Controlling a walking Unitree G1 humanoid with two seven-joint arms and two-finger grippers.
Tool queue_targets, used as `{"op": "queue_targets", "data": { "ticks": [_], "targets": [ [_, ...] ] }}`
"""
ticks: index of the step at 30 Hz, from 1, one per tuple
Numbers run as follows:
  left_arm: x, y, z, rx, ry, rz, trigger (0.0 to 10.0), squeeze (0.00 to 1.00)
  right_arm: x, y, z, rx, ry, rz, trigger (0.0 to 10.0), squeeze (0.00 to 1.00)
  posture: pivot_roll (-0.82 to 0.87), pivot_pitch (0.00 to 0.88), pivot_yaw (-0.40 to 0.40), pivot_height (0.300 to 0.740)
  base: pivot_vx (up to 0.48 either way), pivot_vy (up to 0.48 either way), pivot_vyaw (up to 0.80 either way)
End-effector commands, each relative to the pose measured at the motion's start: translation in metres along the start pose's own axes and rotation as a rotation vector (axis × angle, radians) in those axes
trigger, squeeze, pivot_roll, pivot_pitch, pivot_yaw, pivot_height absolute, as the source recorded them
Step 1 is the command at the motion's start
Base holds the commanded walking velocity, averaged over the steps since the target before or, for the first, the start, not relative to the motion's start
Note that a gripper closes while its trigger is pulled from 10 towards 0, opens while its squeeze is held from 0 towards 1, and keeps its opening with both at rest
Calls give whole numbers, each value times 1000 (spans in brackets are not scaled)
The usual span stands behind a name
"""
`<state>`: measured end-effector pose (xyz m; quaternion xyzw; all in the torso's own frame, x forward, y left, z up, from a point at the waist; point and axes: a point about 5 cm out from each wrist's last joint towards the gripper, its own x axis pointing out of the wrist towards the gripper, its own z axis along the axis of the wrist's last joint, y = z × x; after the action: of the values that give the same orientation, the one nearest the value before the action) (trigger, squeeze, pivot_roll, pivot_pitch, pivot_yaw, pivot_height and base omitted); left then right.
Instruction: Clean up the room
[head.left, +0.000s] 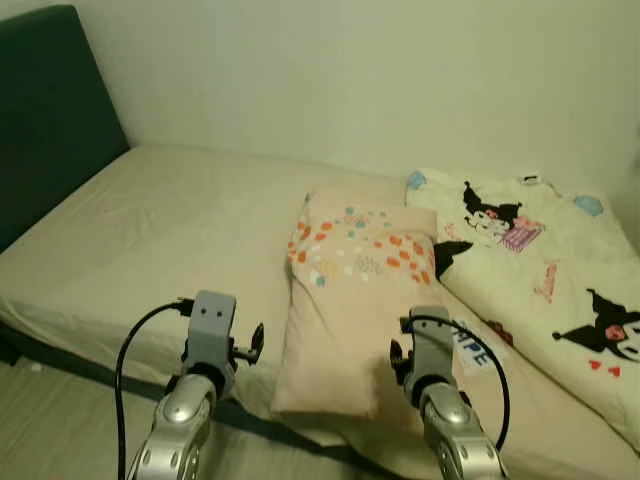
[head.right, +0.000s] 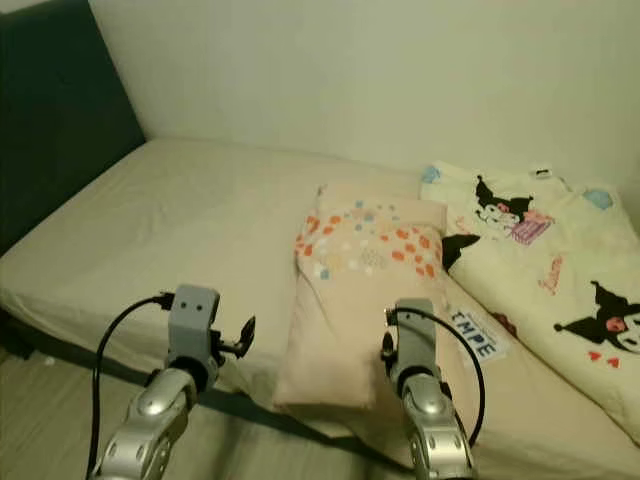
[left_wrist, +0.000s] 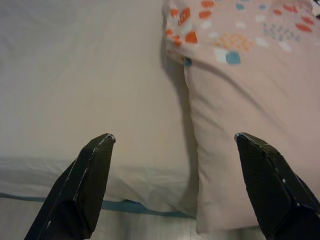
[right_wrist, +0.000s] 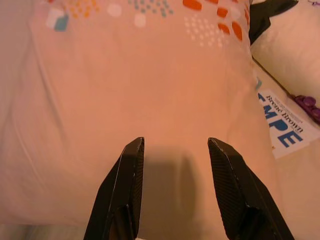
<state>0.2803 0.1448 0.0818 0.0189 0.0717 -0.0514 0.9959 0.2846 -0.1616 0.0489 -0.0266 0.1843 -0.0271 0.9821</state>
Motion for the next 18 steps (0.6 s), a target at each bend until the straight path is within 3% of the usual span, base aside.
{"op": "queue_targets", "data": {
  "ticks": [1,10,18],
  "targets": [
    [-3,0,-8,-23,26,8,10000,0,-2,-2,-4,23,6,-7,10000,0,-111,105,21,620,0,0,0],
    [-6,9,-11,-87,23,72,10000,0,-2,-1,-1,21,-16,3,10000,0,-107,107,19,615,0,0,0],
    [-7,5,-11,-100,18,55,10000,0,-4,-3,3,32,-34,-16,10000,0,-106,117,20,615,0,0,0]
  ]
}}
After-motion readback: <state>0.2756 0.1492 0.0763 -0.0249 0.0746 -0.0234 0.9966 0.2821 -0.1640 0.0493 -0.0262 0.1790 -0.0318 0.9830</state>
